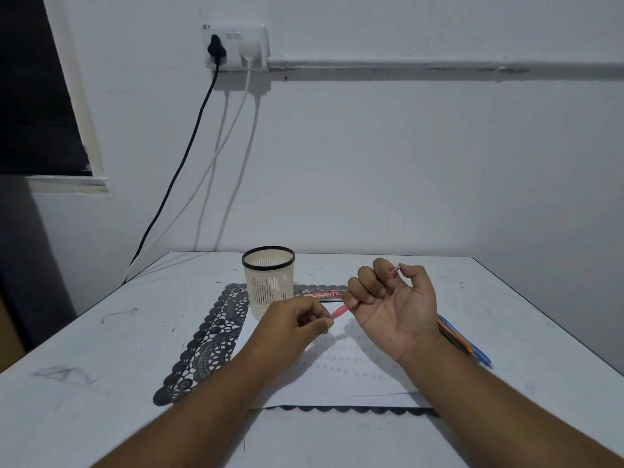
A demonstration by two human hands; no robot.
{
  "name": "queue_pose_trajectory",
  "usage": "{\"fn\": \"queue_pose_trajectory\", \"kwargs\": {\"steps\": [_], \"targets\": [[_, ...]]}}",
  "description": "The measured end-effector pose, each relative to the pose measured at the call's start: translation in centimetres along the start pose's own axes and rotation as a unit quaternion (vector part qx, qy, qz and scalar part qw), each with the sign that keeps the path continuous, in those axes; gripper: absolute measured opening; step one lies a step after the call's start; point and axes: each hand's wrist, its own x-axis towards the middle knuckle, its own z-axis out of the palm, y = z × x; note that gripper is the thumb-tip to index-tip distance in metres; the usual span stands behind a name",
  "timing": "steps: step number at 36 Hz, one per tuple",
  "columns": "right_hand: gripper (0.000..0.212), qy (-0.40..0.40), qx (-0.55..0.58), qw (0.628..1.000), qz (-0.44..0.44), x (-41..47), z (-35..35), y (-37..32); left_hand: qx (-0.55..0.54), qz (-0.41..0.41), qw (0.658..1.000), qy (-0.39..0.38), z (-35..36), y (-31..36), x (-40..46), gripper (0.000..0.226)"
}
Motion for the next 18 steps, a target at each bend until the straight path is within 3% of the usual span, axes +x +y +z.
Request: {"fn": "queue_pose_trajectory", "kwargs": {"steps": [18], "targets": [[0.028, -0.010, -0.010, 1.000, 0.001, 0.06, -0.34, 0.05, 0.011, -0.003, 1.000, -0.004, -0.15, 0.03, 0.02, 0.016]]}}
